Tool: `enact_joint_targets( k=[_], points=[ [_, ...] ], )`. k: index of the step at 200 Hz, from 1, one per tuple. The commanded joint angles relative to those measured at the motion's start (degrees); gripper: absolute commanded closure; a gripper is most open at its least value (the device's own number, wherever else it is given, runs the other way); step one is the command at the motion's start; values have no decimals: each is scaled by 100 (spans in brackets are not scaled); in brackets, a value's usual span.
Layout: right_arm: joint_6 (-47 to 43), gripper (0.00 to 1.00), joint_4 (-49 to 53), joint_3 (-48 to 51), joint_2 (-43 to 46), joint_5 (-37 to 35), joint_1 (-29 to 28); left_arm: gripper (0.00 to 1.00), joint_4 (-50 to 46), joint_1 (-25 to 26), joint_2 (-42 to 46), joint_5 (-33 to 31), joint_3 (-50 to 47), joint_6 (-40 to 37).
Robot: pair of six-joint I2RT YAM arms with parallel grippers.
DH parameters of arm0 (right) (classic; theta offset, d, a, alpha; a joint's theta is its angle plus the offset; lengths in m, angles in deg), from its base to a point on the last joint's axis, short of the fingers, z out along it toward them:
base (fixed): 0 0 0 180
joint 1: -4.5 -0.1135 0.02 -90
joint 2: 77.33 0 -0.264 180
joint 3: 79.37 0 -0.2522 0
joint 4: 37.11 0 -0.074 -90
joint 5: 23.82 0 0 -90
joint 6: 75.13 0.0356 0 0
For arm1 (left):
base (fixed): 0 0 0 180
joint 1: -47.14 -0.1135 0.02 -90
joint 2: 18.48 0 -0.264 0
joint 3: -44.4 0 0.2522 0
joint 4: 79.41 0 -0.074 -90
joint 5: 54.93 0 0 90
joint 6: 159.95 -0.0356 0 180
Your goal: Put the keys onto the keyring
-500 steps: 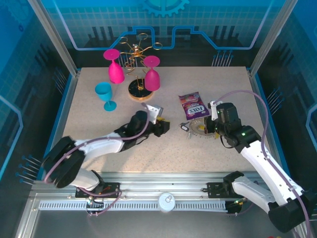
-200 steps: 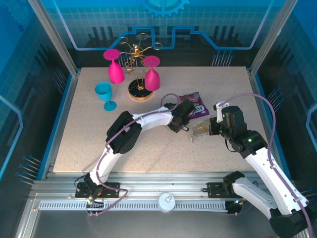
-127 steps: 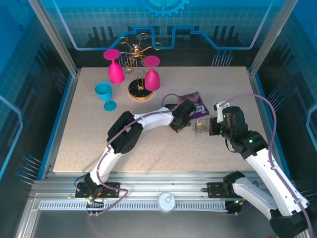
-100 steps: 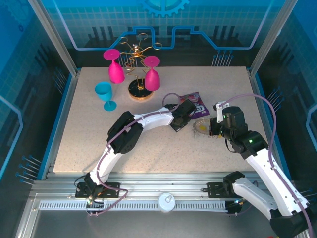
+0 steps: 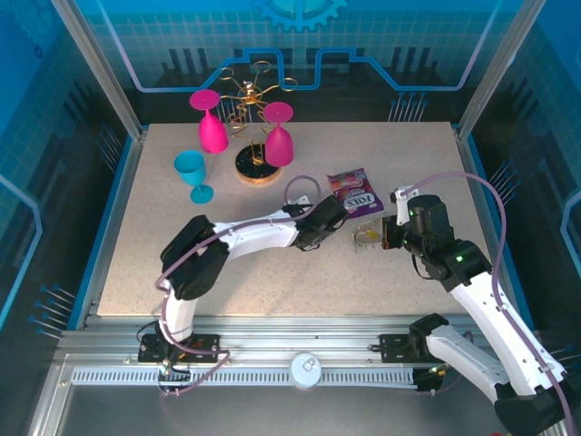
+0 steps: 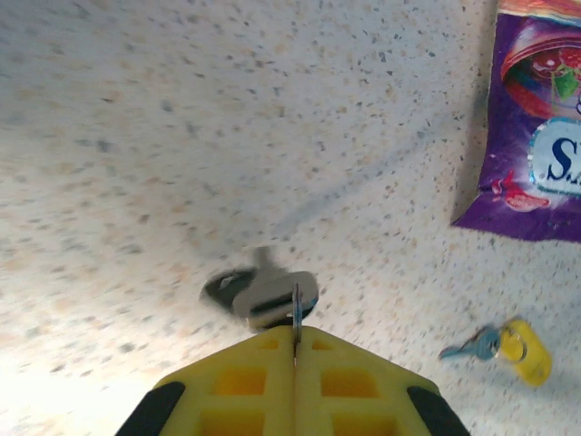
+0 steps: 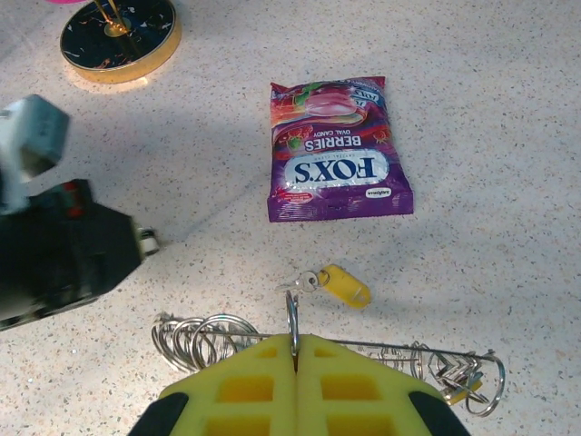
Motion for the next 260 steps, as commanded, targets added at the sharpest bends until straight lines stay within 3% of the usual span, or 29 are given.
enact_joint_targets(
  k=[1, 86, 161, 221, 260],
  points=[
    [-81, 100, -209, -150, 10, 70, 18, 100, -528, 65, 487, -192, -488, -242],
    [-85, 100, -124, -211, 36, 76, -17, 100, -1463, 62, 1245, 1524, -1359, -1881],
    [-59, 100, -71, -210, 89, 35, -79, 100, -1572, -283, 958, 1831, -1440, -2726],
    [-75, 100, -89, -218, 38, 31, -85, 68, -1421, -381, 1248, 1655, -1738, -2590],
    [-77, 100, -93, -234, 14, 39, -102, 62, -1270, -333, 1408, 1621, -1902, -2141]
  ],
)
